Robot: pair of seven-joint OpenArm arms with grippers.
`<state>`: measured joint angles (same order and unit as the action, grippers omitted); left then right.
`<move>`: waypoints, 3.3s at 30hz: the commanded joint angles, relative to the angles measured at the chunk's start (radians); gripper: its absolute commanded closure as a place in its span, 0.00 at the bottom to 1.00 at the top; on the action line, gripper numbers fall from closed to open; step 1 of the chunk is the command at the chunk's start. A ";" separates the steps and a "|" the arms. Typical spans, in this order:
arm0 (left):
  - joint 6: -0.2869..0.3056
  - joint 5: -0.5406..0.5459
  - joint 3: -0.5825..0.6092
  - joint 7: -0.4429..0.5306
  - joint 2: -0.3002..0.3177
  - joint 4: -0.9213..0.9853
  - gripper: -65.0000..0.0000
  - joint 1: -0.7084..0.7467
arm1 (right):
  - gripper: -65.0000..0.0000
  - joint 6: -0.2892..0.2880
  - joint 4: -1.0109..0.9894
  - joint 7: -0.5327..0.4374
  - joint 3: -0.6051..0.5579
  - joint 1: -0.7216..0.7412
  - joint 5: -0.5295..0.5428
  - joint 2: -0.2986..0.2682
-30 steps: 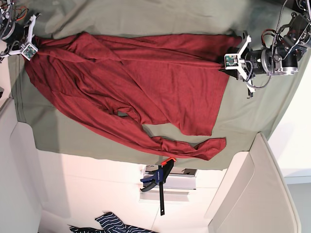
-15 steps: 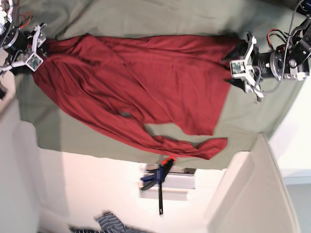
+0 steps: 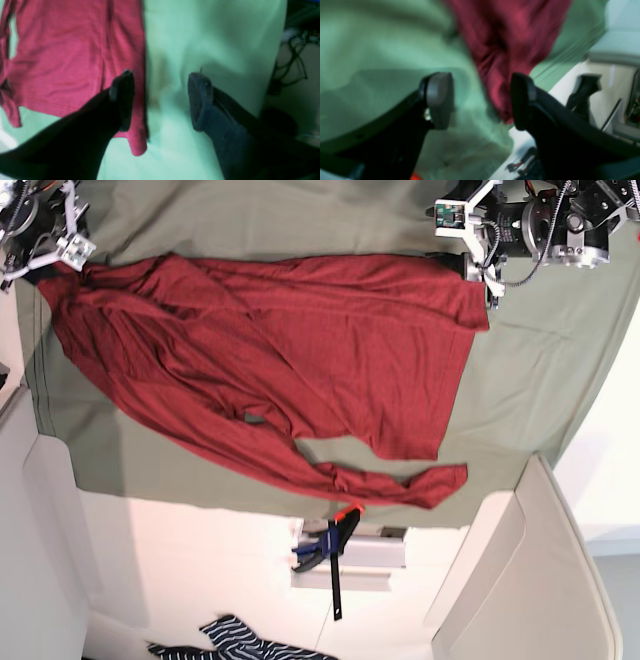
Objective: Fold the T-shirt properly
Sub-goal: 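Pull the held shirt edge toward the robot to flatten the body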
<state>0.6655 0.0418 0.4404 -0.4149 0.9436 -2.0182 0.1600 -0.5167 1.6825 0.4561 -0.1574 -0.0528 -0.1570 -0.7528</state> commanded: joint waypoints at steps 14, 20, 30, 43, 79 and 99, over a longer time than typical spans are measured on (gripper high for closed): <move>-0.113 -0.223 -0.013 0.180 -0.135 0.196 0.43 -0.016 | 0.44 0.019 -0.172 -0.119 -0.093 0.159 -0.032 -0.013; -0.150 -0.274 -0.013 0.210 -0.135 0.259 0.43 -0.016 | 0.44 0.084 -0.264 -0.123 -0.234 0.244 -0.116 0.034; -0.185 -0.312 -0.013 0.261 -0.135 0.325 0.43 -0.071 | 0.44 0.093 -0.292 -0.119 -0.259 0.305 -0.112 0.068; -0.152 -0.315 -0.013 0.234 -0.182 0.333 1.00 -0.074 | 1.00 0.095 -0.333 -0.115 -0.259 0.305 -0.116 0.069; -0.106 -0.224 -0.014 -0.060 0.187 0.031 1.00 0.261 | 1.00 0.124 0.158 0.161 -0.252 -0.078 -0.064 -0.204; -0.185 -0.307 -0.014 -0.108 0.187 -0.003 1.00 0.373 | 1.00 0.124 0.254 0.182 -0.248 -0.227 -0.063 -0.228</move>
<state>0.4831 -0.2543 0.4374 -0.4984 1.1057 -2.0140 0.5343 -0.3996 1.9240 0.6178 -0.4183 -0.2855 -0.2047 -0.9562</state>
